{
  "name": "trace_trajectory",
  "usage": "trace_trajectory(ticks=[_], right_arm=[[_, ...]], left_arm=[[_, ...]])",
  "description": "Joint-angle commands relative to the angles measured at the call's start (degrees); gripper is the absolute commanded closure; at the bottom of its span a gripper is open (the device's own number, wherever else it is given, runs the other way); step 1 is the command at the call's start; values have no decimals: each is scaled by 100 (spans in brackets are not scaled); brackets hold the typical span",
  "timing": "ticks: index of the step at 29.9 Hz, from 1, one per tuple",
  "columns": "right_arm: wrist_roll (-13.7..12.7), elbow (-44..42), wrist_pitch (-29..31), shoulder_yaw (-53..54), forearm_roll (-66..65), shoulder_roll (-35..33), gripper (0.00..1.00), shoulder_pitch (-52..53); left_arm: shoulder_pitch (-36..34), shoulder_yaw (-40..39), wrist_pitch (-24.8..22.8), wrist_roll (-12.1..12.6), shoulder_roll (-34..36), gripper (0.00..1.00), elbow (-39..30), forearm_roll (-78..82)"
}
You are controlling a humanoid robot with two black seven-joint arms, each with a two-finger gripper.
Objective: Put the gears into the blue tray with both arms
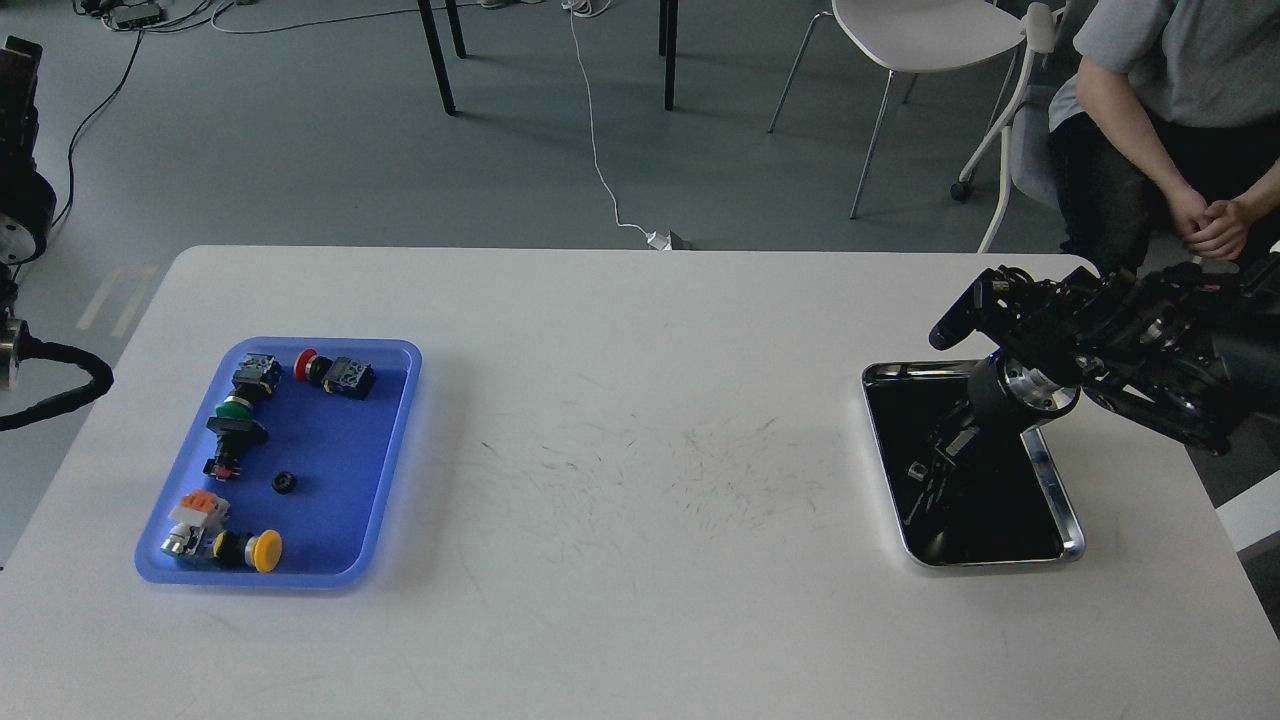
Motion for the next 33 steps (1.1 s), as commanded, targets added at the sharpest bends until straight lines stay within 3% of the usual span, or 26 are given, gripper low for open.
trace_trajectory(ticks=[1, 5, 13, 22, 33], right_arm=[[0, 6, 7, 4, 0, 10, 92, 29], [0, 7, 16, 13, 0, 10, 98, 81], [0, -28, 51, 197, 114, 132, 98, 722], [0, -292, 77, 1391, 281, 835, 98, 1066], [0, -187, -160, 2701, 676, 1600, 98, 724]], left_arm=[[-7, 0, 0, 0, 0, 9, 0, 0], [-7, -9, -9, 0, 0, 9, 0, 0], [-7, -9, 0, 0, 0, 9, 0, 0], [-42, -17, 0, 0, 70, 9, -26, 0], [-51, -9, -9, 0, 369, 9, -88, 9]])
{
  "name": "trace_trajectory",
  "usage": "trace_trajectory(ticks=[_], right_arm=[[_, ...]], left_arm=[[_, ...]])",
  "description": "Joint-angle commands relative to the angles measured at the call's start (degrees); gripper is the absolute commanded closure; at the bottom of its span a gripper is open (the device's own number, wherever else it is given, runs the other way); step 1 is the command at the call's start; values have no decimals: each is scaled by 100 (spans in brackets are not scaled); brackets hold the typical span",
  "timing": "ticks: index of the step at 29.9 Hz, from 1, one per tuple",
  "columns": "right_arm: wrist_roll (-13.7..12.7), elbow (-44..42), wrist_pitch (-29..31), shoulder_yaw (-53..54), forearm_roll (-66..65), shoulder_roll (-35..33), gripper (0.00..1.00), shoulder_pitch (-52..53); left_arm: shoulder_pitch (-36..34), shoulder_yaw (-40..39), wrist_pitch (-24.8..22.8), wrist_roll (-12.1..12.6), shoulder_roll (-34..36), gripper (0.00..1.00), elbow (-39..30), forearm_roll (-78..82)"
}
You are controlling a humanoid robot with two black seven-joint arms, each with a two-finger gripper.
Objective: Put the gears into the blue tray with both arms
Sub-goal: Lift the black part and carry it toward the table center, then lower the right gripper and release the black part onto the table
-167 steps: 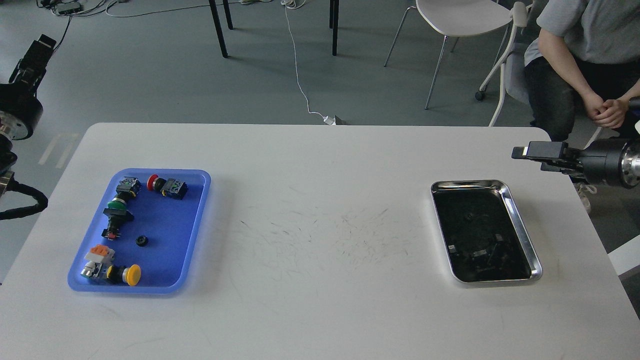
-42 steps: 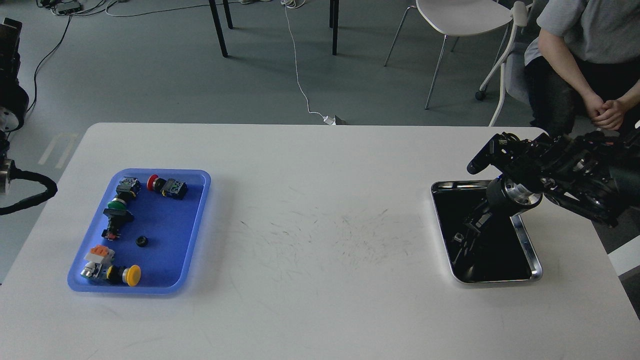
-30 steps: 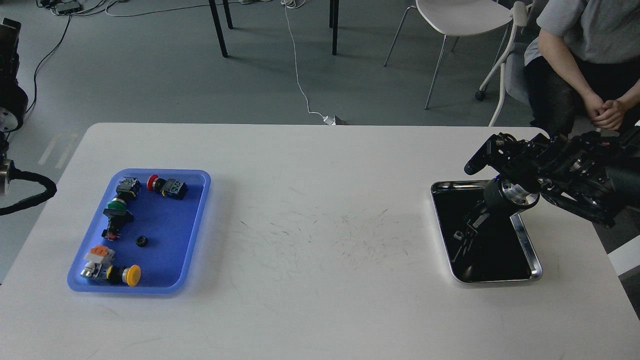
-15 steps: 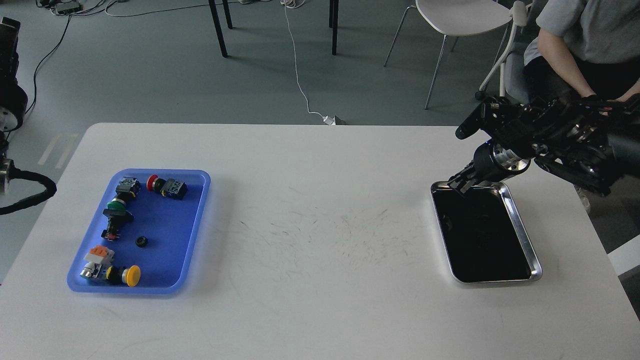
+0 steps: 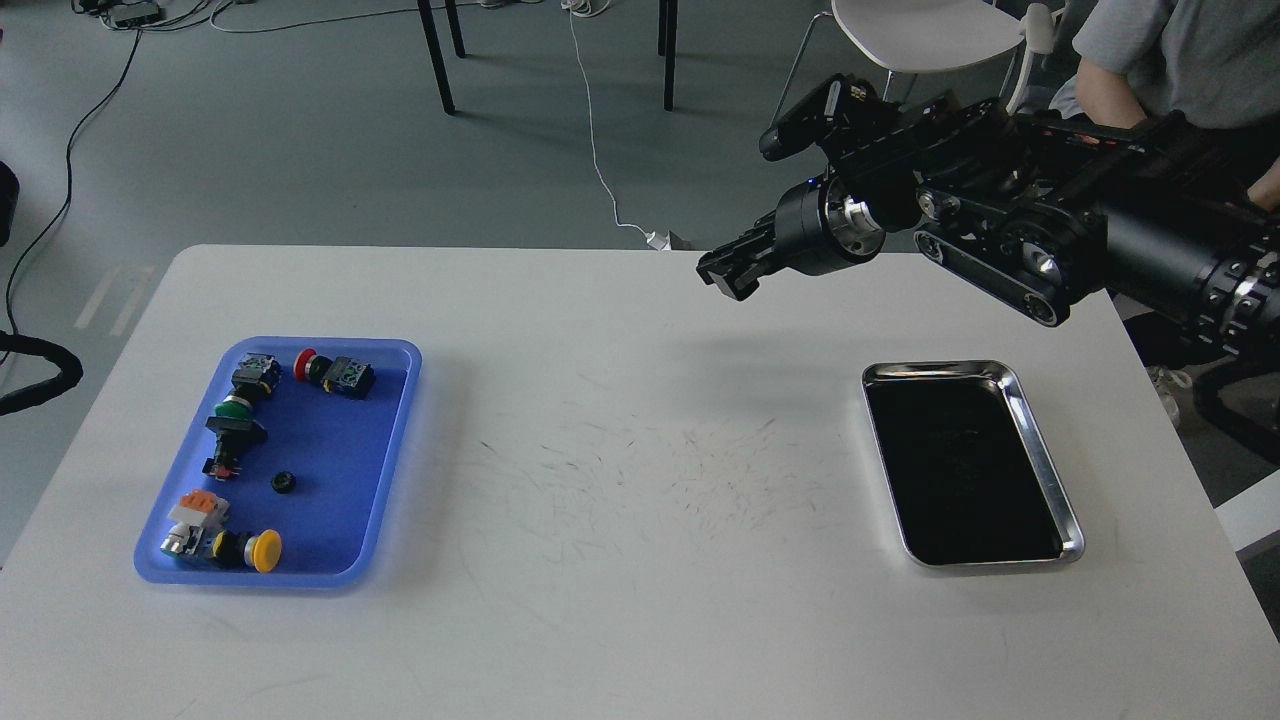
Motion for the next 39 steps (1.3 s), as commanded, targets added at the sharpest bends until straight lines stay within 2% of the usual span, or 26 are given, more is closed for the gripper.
trace_trajectory(ticks=[1, 14, 30, 39], right_arm=[[1, 105, -105, 425, 269, 245, 98, -201], [1, 290, -360, 575, 340, 966, 98, -940], [1, 212, -491, 1120, 665, 975, 98, -2100], [1, 273, -527, 1112, 674, 975, 98, -2338]], left_arm=[[-1, 0, -8, 0, 106, 9, -11, -1], [-1, 0, -157, 0, 194, 9, -11, -1], [-10, -9, -166, 0, 212, 8, -11, -1], [-10, -9, -166, 0, 335, 7, -116, -1]])
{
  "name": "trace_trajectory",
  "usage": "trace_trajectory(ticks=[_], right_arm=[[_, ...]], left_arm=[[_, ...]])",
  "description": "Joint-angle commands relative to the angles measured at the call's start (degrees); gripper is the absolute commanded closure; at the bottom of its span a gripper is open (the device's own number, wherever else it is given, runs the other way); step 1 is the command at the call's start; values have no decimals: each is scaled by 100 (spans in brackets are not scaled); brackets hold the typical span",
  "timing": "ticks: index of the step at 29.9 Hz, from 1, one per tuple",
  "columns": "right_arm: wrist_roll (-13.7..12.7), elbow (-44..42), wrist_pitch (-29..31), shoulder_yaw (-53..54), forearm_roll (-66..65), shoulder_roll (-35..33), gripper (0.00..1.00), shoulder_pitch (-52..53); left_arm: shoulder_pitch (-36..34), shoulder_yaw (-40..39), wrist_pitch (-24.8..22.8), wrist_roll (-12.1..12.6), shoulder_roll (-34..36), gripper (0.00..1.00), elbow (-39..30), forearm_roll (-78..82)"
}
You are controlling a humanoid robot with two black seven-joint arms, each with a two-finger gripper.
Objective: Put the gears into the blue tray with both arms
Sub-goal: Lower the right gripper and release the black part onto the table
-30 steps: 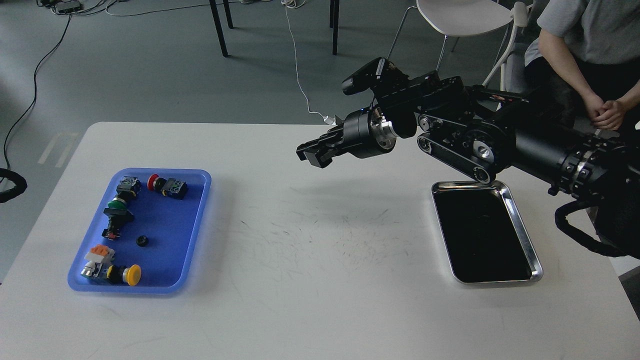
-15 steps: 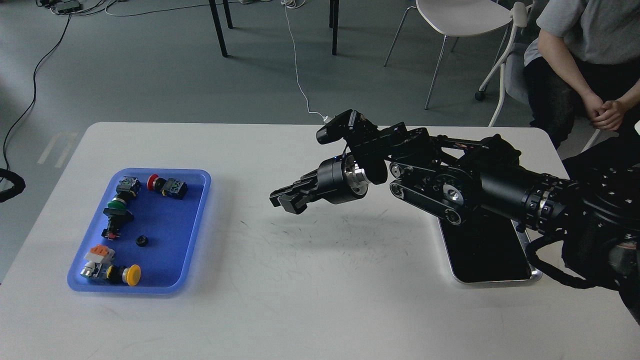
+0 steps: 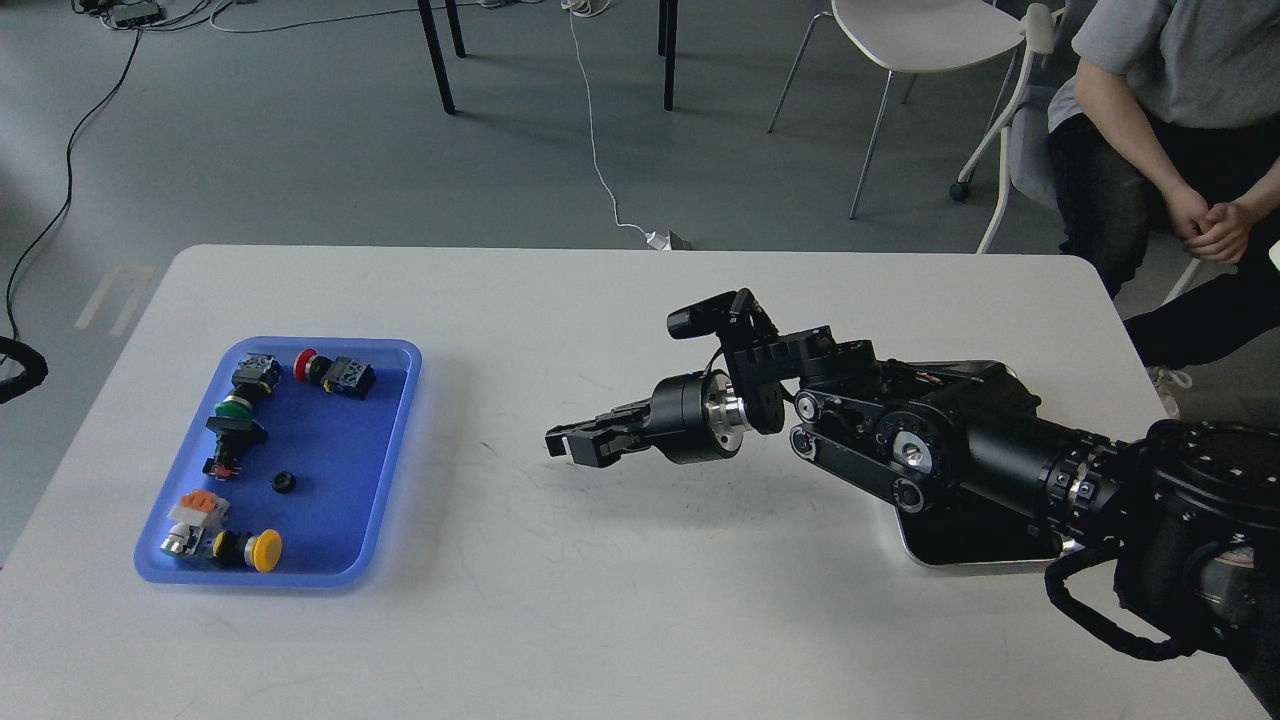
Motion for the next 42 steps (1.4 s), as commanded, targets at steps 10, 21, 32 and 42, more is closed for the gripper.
trace_trajectory(ticks=[10, 21, 32, 42], right_arm=[[0, 71, 24, -573, -191, 0, 98, -14], [0, 62, -82, -680, -200, 0, 98, -23], [0, 1, -222, -662, -156, 0, 66, -93], [0, -17, -249, -662, -129, 0, 62, -119]], left_arm=[[0, -2, 18, 0, 226, 7, -289, 0], [0, -11, 18, 0, 481, 7, -517, -8], [0, -11, 27, 0, 516, 7, -561, -8], [-9, -11, 18, 0, 595, 7, -561, -8]])
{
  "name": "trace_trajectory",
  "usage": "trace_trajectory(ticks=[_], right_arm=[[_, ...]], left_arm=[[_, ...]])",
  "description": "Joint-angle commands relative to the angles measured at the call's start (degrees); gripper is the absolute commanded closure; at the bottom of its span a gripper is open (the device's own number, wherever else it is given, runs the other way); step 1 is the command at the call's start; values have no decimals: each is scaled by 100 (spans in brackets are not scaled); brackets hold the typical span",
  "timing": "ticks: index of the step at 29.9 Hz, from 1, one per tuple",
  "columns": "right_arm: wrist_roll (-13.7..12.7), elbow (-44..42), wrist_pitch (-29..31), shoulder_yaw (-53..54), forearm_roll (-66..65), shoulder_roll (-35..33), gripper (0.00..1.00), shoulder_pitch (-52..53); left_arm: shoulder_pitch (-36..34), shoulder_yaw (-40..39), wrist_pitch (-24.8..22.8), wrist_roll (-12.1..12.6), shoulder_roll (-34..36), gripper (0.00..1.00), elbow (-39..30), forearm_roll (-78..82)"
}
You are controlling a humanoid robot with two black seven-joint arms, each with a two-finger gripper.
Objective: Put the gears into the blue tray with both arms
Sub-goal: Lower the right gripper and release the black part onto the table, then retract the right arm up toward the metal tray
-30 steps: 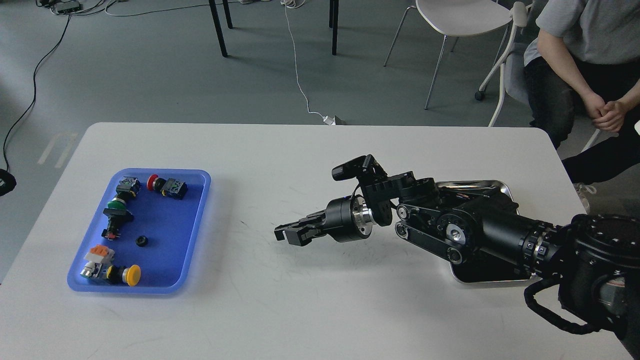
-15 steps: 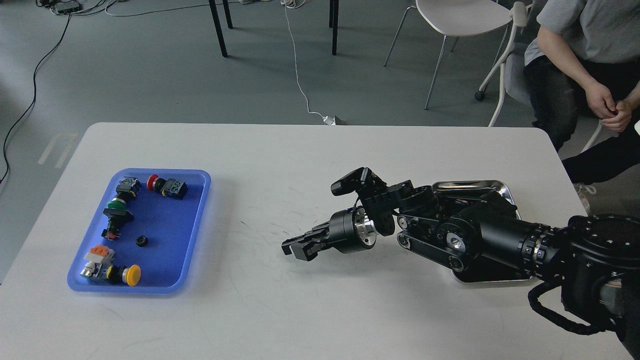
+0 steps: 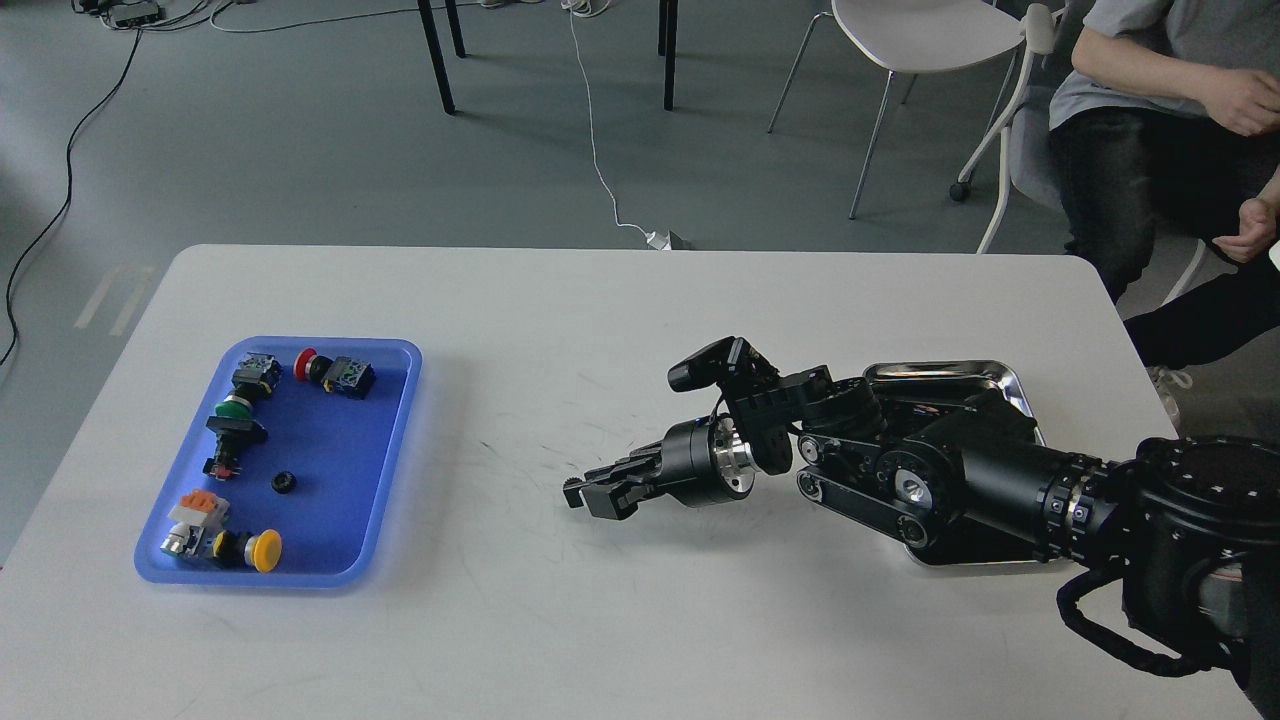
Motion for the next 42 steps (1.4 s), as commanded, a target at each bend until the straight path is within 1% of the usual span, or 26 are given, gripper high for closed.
trace_trajectory(ticks=[1, 5, 7, 10, 14, 18, 20, 22, 24, 27, 29, 31, 33, 36, 38, 42], right_arm=[[0, 2, -2, -1, 10, 0, 60, -2], [0, -33, -90, 8, 37, 0, 55, 7], [0, -42, -151, 95, 54, 0, 54, 7], [0, -129, -152, 604, 343, 0, 41, -28], [0, -489, -152, 957, 1203, 0, 34, -28], [0, -560, -265, 1027, 2126, 0, 34, -19], [0, -552, -484, 1089, 2548, 0, 29, -19], [0, -569, -731, 1203, 3023, 0, 23, -19], [0, -587, -828, 1352, 3584, 0, 16, -19], [0, -587, -872, 1406, 4288, -175, 15, -19], [0, -630, -872, 1493, 4833, -395, 14, -19], [0, -753, -872, 1520, 5299, -527, 11, -37], [0, -885, -881, 1529, 5739, -650, 10, -46], [0, -973, -898, 1529, 6310, -869, 10, -63], [0, -1000, -942, 1529, 6680, -1071, 8, -63], [0, -1017, -943, 1651, 7216, -1370, 7, -125]], left_arm=[[7, 0, -3, 0, 7, 7, 0, 4], [-1, 0, -3, 0, 25, 7, 0, 4], [7, 35, -12, 0, 60, 7, -70, 47], [16, 88, -21, 0, 278, 7, -508, 135], [-1, 88, -108, 0, 639, 5, -1194, 442], [-1, 88, -213, 0, 719, 4, -1616, 715], [-1, 88, -275, 0, 745, 3, -1915, 882], [16, 88, -284, 0, 702, 3, -2012, 1040], [25, 88, -293, 0, 649, 3, -2056, 1198], [78, 123, -293, 0, 631, 3, -2310, 1295], [61, 377, -284, 0, 614, 2, -2583, 1488], [8, 510, -275, 0, 605, 2, -2706, 1673], [51, 563, -284, 0, 605, 2, -2952, 1831], [78, 563, -267, 0, 596, 2, -3137, 2104], [104, 580, -258, 0, 552, 2, -3313, 2305], [113, 642, -258, 0, 438, 2, -3558, 2631]])
